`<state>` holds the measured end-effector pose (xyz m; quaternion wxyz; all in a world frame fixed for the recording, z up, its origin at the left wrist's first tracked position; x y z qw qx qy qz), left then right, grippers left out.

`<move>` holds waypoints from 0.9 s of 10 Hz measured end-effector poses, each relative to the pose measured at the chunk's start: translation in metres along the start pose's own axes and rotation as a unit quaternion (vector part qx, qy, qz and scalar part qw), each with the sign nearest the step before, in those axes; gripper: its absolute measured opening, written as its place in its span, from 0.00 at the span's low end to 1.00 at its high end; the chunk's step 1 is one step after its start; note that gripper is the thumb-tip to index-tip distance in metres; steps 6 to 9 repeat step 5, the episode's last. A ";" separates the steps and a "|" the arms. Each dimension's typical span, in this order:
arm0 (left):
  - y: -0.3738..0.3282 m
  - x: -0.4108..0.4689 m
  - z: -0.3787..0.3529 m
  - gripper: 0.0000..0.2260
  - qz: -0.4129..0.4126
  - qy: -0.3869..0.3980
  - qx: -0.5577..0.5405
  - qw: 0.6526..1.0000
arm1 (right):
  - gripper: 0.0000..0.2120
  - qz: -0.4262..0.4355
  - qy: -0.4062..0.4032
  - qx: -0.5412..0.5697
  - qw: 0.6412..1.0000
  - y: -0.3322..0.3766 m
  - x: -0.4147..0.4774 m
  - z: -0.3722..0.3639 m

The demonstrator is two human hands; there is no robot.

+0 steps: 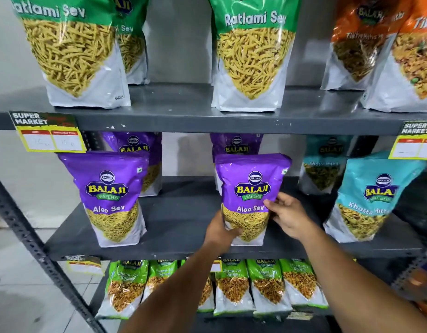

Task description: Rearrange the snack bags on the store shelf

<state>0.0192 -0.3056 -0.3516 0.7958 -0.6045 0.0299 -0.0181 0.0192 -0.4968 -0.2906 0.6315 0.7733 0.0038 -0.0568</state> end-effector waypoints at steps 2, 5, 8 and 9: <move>0.002 -0.001 -0.001 0.28 -0.002 -0.009 0.014 1.000 | 0.11 -0.002 0.020 -0.004 1.000 -0.005 0.005 0.003; -0.010 -0.017 0.009 0.32 -0.049 -0.047 0.132 0.989 | 0.25 0.074 -0.082 -0.102 0.989 0.010 -0.013 0.014; -0.010 -0.017 0.009 0.32 -0.049 -0.047 0.132 0.989 | 0.25 0.074 -0.082 -0.102 0.989 0.010 -0.013 0.014; -0.010 -0.017 0.009 0.32 -0.049 -0.047 0.132 0.989 | 0.25 0.074 -0.082 -0.102 0.989 0.010 -0.013 0.014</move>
Point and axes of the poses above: each hand's wrist, its own x-axis towards the middle knuckle, its own z-axis out of the back of the hand, y = z × x, the point moved 5 cm from there along x, towards the middle knuckle, and after that the axes turned 2 degrees about -z, right-handed, at the moved point
